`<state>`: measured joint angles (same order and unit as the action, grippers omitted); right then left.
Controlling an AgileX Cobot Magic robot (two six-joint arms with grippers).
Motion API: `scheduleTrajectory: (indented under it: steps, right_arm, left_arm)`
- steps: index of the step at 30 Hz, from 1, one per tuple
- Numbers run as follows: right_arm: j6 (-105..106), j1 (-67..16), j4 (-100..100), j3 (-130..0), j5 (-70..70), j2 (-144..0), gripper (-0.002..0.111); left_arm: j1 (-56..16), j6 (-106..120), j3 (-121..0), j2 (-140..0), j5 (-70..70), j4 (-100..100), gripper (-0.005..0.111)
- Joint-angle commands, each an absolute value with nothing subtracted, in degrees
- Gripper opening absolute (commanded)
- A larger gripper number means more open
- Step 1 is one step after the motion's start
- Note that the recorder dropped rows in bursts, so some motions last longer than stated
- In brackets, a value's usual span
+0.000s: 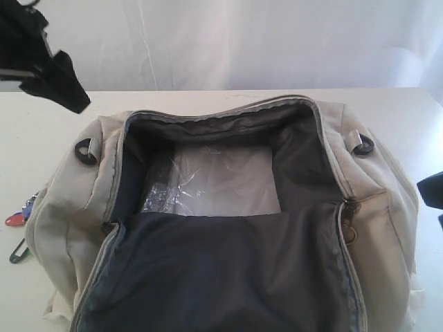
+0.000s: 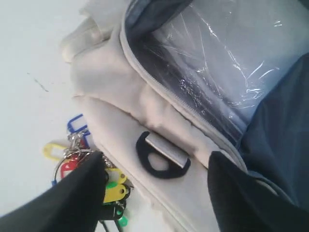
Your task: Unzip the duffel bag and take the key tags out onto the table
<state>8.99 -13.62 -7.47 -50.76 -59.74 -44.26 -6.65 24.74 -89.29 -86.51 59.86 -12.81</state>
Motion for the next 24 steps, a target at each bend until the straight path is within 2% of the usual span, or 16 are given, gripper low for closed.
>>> scheduleTrajectory:
  steps: [1, 4, 9, 10, 16, 24]
  right_arm:
    - [8.94, -13.67, -7.41, -50.61, -59.88, -44.03, 0.0]
    - [8.94, -13.67, -7.41, -50.61, -59.88, -44.03, 0.0]
    - [8.94, -13.67, -7.41, -50.61, -59.88, -44.03, 0.0]
    - [8.94, -13.67, -7.41, -50.61, -59.88, -44.03, 0.0]
    - [8.94, -13.67, -7.41, -50.61, -59.88, -44.03, 0.0]
    - [8.94, -13.67, -7.41, -50.61, -59.88, -44.03, 0.0]
  left_arm:
    - [-7.08, 20.65, -93.19, -81.03, 64.91, -12.3, 0.062]
    - [-7.08, 19.66, -94.19, -76.95, 66.47, -12.3, 0.047]
    - [-7.08, 19.01, -93.65, -68.9, 67.59, -12.3, 0.004]
    - [-7.08, 19.01, -93.06, -67.08, 66.88, -12.3, 0.0]
    - [-7.08, 17.75, -89.35, -58.47, 61.62, -12.3, 0.0]
    - [-7.08, 14.99, -89.13, -53.85, 67.51, -13.23, 0.0]
